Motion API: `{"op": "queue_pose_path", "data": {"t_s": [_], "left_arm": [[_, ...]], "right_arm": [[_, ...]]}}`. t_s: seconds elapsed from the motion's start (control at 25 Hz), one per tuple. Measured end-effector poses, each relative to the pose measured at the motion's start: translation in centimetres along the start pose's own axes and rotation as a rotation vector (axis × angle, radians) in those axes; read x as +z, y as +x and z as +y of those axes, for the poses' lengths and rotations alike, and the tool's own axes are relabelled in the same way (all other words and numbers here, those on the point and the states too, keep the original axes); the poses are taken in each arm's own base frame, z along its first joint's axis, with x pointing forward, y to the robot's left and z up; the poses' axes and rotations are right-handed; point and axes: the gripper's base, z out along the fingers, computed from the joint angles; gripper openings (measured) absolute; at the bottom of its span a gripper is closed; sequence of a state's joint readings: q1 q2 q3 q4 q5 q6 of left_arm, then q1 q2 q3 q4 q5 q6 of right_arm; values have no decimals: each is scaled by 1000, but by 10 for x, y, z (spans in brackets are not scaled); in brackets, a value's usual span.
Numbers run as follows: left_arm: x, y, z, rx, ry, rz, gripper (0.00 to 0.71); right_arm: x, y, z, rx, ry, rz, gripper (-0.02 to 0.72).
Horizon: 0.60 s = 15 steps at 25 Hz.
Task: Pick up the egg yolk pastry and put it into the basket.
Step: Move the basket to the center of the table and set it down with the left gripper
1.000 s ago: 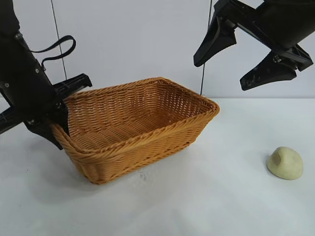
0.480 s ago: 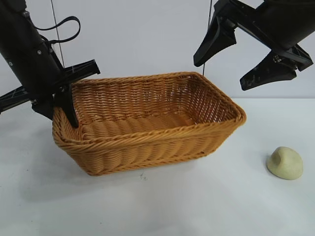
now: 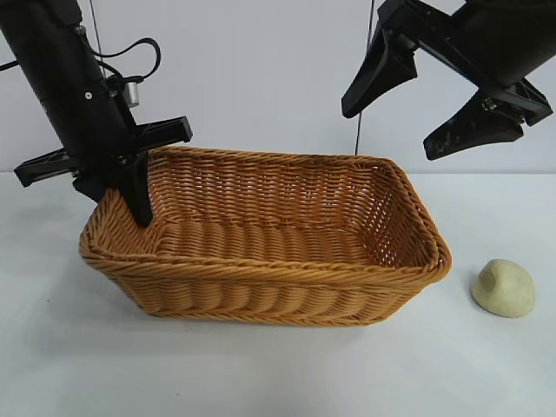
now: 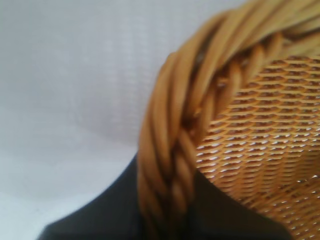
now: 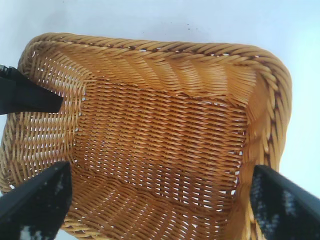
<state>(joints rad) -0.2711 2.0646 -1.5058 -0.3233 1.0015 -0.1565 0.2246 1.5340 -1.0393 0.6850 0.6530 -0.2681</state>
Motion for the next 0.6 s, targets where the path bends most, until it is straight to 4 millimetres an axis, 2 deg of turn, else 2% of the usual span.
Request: {"op": "queue_pose_path", "data": {"t_s": [0.24, 0.48, 0.6], "left_arm": [[17, -5, 15, -19, -15, 36, 83], [37, -7, 19, -8, -16, 73, 83], [39, -7, 20, -9, -16, 73, 83]], "right_arm": [[0, 0, 0, 0, 0, 0, 691], [0, 0, 0, 0, 0, 0, 691], [0, 0, 0, 0, 0, 0, 691]]}}
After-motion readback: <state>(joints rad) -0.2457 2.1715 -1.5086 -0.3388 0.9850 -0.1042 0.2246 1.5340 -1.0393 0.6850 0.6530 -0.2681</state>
